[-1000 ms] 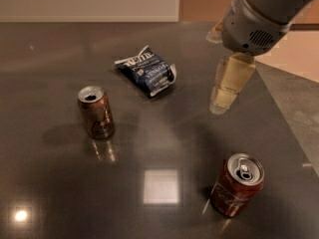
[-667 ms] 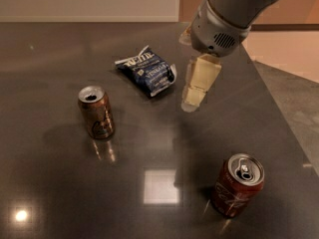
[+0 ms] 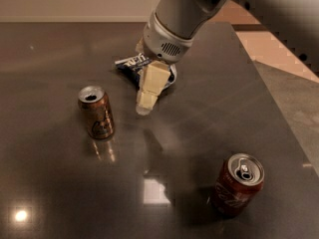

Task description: Pick orange can

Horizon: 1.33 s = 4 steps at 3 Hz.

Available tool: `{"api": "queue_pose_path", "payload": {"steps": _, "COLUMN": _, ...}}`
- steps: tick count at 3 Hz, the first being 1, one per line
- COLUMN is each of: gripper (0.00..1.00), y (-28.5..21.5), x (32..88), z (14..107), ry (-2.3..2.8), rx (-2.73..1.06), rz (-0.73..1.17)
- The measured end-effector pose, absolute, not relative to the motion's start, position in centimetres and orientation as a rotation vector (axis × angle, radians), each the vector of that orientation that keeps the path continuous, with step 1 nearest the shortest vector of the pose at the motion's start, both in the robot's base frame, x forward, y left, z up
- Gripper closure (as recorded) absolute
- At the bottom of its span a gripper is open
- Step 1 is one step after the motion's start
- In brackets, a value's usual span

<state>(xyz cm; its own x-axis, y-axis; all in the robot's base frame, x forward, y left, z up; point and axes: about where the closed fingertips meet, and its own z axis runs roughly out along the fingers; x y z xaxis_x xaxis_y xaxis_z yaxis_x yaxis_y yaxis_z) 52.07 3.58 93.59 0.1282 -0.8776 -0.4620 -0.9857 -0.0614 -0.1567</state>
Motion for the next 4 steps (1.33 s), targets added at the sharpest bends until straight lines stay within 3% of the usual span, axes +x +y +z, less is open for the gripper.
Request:
{"api": "queue_pose_path", "payload": {"steps": 2, "gripper": 0.0, "y": 10.6, "x": 50.0, "z": 91.8, "ry": 1.682, "rx": -2.082, "rz": 0.444}}
{"api": "queue_pose_path", "payload": {"steps": 4, "gripper": 0.0, "y": 13.4, "x": 49.0, "z": 90.0, "ry": 1.647, "rx": -2.143, "rz": 0.476}}
